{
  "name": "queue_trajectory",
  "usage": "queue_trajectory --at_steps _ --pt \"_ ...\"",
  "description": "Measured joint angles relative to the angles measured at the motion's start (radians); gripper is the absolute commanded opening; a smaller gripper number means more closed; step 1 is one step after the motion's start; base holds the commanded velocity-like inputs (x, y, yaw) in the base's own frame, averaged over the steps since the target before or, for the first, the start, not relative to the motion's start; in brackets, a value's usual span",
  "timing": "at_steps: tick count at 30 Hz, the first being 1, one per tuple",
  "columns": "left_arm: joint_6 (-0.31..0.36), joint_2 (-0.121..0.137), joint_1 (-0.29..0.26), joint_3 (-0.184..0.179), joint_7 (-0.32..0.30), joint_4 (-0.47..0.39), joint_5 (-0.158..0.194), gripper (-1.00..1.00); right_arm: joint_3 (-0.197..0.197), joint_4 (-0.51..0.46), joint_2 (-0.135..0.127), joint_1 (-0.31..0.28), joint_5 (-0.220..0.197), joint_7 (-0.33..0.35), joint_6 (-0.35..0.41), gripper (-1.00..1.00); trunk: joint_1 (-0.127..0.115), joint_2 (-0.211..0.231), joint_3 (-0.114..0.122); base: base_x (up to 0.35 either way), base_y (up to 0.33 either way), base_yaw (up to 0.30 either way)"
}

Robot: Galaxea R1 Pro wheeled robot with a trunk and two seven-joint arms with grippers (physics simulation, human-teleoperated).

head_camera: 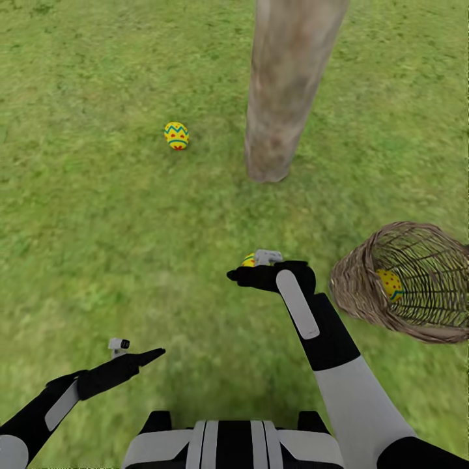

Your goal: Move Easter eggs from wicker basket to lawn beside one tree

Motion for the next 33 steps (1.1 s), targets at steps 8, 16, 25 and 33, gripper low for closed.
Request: queue_trajectory --at_steps 8,16,25,33 --pt "-0.001 -0.003 0.0 -0.003 0.003 -0.006 0.0 1.0 0.0 0.001 0.0 0.005 0.001 -0.002 -0.001 1.0 -0.031 0.056 0.038 -0.098 0.0 0.0" --pt "-0.002 -0.016 0.0 -0.008 0.059 -0.007 -0.002 1.0 -0.001 -0.001 -0.001 0.009 0.003 -0.005 -0.002 1.0 -0.062 0.112 0.076 -0.144 0.0 0.0" --pt "-0.002 -0.019 0.0 -0.009 0.067 -0.008 -0.002 1.0 -0.001 0.0 -0.002 0.01 0.006 -0.007 -0.002 1.0 -0.096 0.175 0.119 -0.004 0.0 0.0" --pt "0.004 -0.019 0.0 -0.009 0.067 -0.038 -0.003 1.0 -0.001 0.002 -0.002 0.01 0.008 -0.009 -0.002 1.0 -0.127 0.231 0.157 0.0 0.0 0.0"
